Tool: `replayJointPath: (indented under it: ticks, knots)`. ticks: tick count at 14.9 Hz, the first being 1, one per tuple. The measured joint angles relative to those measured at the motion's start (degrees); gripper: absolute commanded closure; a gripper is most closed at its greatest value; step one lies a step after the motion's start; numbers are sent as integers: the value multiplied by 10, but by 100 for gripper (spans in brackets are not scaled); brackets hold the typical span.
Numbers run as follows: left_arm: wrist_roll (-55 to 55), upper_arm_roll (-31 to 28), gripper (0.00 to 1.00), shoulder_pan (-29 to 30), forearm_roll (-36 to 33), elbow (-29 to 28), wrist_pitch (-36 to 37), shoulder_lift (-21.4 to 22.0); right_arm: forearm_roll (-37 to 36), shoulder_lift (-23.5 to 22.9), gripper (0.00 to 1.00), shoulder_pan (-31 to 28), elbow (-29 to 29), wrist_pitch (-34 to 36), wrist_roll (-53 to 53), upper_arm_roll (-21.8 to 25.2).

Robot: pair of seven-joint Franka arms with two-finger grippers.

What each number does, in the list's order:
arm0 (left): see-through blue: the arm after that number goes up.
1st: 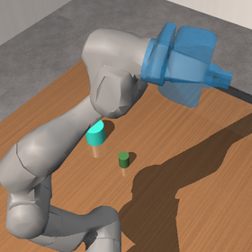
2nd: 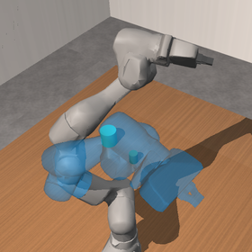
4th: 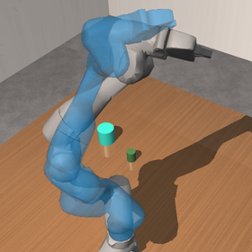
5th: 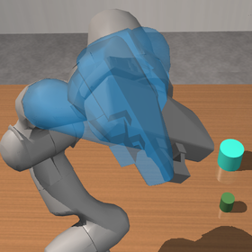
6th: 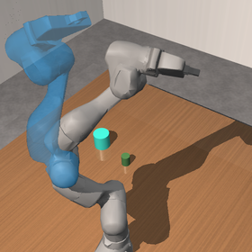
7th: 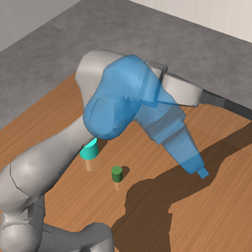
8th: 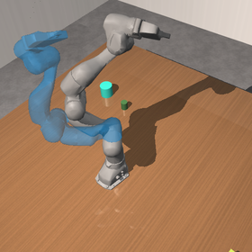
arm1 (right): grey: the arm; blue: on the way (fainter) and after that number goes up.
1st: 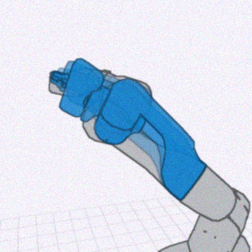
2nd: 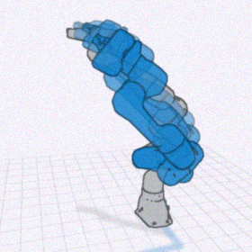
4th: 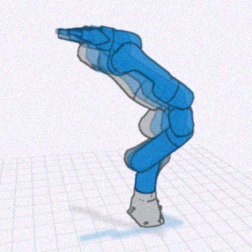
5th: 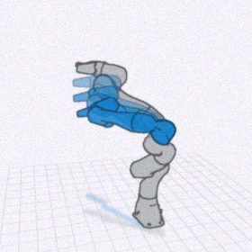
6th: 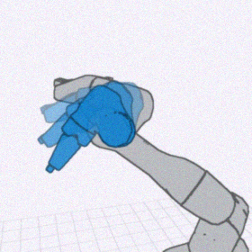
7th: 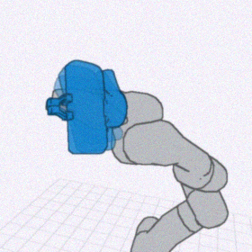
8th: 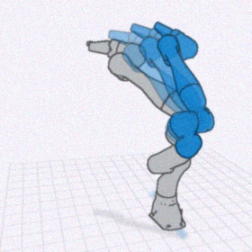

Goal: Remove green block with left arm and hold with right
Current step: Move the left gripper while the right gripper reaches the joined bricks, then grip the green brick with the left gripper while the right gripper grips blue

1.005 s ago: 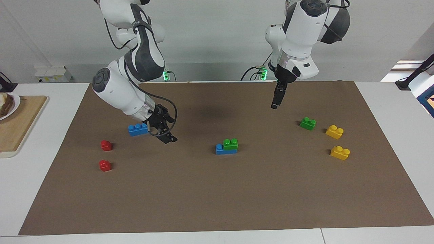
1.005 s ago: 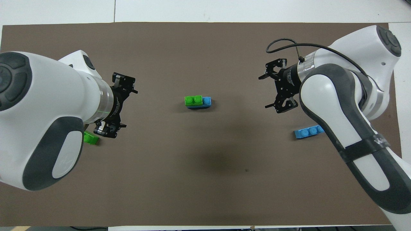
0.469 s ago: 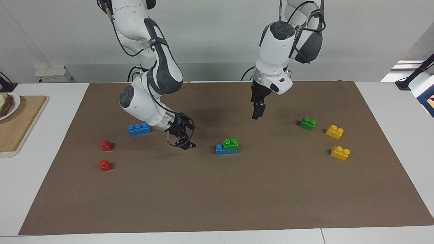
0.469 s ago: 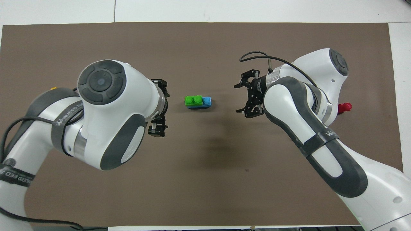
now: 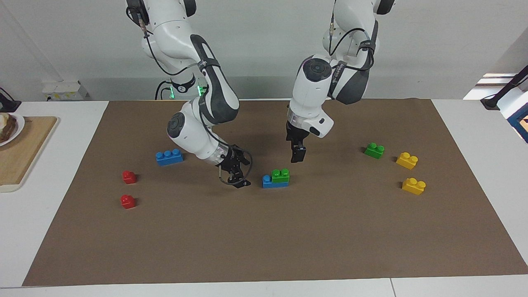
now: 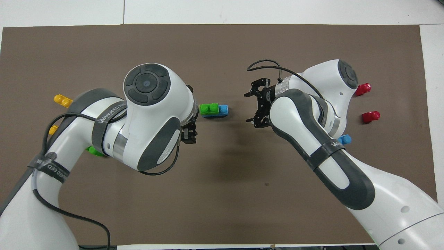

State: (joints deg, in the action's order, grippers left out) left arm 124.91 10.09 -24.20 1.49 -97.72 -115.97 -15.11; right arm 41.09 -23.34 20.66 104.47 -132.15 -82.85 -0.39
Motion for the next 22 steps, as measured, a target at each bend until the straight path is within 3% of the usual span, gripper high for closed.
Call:
replayJointPath:
  ticks: [7, 22]
  knots:
    - [44, -1, 0, -10, -28, 21, -39, -72, 28, -26, 5, 39, -1, -72, -1, 0]
    - [109, -3, 0, -10, -68, 25, -110, -108, 28, -62, 6, 72, 0, -134, -1, 0]
